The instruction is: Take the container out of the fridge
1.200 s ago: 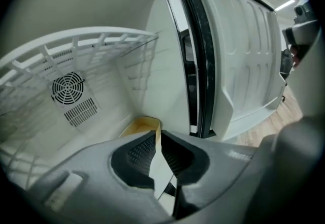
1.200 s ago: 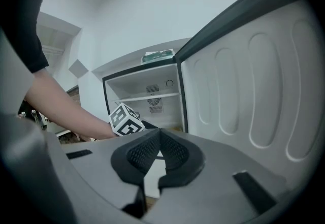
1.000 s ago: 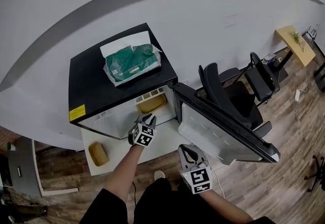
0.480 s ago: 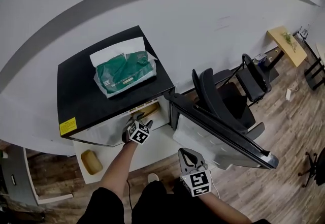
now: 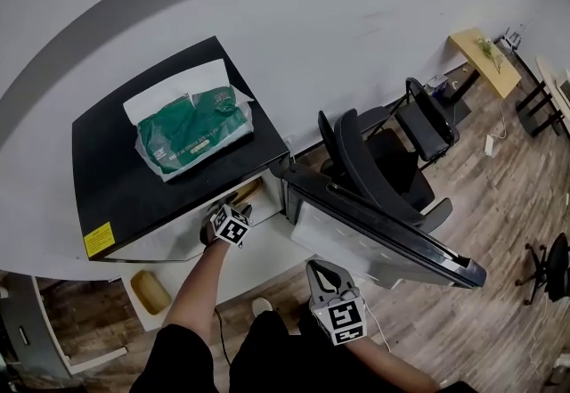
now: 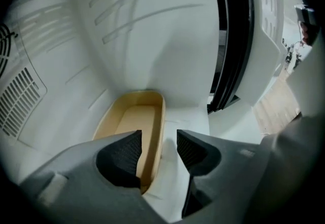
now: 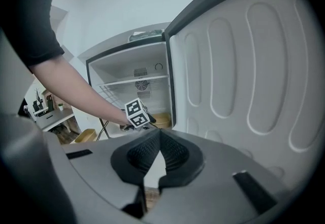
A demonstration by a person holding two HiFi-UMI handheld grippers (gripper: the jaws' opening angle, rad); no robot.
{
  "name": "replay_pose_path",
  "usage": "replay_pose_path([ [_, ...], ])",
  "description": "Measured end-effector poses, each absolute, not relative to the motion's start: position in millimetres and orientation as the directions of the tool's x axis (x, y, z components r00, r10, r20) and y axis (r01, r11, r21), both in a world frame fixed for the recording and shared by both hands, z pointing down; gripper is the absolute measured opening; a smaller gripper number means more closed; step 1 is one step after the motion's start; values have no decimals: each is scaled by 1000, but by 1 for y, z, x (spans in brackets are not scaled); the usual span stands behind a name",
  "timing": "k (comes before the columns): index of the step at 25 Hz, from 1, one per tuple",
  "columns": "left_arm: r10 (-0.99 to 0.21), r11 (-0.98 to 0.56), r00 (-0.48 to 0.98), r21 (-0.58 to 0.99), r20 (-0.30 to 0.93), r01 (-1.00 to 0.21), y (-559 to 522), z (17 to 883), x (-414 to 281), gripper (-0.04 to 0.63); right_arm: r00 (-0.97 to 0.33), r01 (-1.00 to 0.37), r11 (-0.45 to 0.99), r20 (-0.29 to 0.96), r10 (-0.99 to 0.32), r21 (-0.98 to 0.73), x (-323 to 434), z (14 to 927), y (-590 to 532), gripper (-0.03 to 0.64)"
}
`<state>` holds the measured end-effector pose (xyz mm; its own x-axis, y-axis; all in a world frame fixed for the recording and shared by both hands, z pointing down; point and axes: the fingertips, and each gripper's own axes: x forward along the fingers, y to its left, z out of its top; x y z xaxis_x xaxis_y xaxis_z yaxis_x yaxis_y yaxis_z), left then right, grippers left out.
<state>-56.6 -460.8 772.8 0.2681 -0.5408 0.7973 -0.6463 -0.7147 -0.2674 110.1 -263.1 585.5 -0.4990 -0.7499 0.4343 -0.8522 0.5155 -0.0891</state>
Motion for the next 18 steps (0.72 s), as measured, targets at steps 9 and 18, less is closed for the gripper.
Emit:
replay_pose_path([
  [9, -508, -741, 246, -273, 826, -614, -465, 776, -60, 106, -473, -868, 489, 440, -763, -84, 108, 585, -262, 0],
  [18, -514, -738, 291, -242, 807, -630, -458, 763, -61, 37, -471, -867, 491, 445, -761, -78, 94, 585, -254, 0],
])
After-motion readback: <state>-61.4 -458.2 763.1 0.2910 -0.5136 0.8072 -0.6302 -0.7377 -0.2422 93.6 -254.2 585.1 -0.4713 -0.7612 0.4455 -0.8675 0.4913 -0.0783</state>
